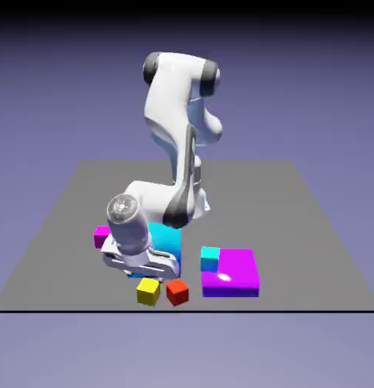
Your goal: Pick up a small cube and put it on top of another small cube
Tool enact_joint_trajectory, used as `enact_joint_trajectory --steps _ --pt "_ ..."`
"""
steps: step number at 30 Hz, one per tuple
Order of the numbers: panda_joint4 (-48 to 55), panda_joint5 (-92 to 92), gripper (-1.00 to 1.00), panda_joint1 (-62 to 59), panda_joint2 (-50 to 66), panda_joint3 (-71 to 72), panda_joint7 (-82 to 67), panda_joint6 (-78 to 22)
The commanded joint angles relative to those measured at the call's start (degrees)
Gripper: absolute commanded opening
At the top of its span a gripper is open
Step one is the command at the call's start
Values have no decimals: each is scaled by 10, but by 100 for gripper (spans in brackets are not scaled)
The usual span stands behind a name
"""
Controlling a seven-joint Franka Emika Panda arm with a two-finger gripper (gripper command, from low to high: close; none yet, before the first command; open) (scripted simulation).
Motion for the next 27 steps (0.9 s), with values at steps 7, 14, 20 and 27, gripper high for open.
enact_joint_trajectory --steps 7,14,20,27 --pt "12 -30 -100 10 -69 -4 10 -79" --pt "-71 -124 -100 32 -215 121 -29 -131" --pt "-128 -177 -100 44 -280 187 -48 -134" --pt "-156 -183 100 43 -255 184 -43 -81"
